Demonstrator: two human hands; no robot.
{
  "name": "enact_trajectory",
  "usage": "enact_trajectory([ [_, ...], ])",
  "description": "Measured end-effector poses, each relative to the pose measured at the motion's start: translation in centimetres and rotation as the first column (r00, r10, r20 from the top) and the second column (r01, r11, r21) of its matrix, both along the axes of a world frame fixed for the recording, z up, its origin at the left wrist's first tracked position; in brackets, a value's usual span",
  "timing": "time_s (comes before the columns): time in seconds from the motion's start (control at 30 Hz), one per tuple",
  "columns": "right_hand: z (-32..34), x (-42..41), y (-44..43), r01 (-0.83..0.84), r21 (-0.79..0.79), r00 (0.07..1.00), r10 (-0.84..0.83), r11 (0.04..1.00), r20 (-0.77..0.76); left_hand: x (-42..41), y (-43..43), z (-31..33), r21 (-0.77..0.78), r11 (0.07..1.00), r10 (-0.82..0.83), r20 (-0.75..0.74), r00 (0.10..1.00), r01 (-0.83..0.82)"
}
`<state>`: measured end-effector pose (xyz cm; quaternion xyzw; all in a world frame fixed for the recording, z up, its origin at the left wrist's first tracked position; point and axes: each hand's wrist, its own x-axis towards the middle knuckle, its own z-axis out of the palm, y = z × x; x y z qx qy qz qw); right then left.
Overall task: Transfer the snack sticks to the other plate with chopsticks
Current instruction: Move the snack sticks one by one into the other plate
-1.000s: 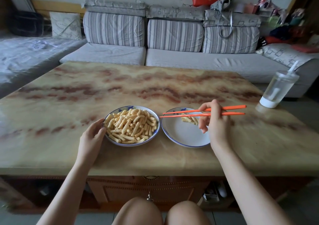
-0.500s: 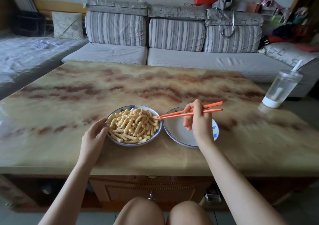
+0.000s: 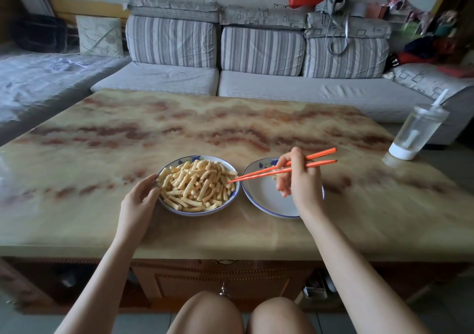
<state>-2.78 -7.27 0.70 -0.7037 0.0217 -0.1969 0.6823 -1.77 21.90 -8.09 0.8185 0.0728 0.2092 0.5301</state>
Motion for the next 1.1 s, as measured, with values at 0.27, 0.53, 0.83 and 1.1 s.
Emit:
enact_trajectory([
  [0.27, 0.1, 0.5, 0.9, 0.007, -0.003, 0.999, -0.007, 1.000, -0.038, 0.0, 0.1, 0.0, 0.002, 1.000, -0.007, 0.000, 1.000, 0.007],
  [0.53, 0.4, 0.5, 1.4, -0.005, -0.045, 0.997, 0.002, 0.999, -0.074, -0.2, -0.2, 0.2, -0.007, 1.000, -0.001, 0.001, 1.000, 0.001],
  [0.83, 1.1, -0.5, 0.8, -0.044, -0.059, 0.999, 0.045, 0.997, 0.021, -0.1, -0.2, 0.3, 0.002, 1.000, 0.014, -0.001, 1.000, -0.014],
  [1.1, 0.5, -0.8, 2.1, -0.123, -0.206, 0.992, 0.123, 0.971, -0.014, -0.1, -0.2, 0.2, -0.002, 1.000, 0.008, 0.004, 1.000, -0.008],
])
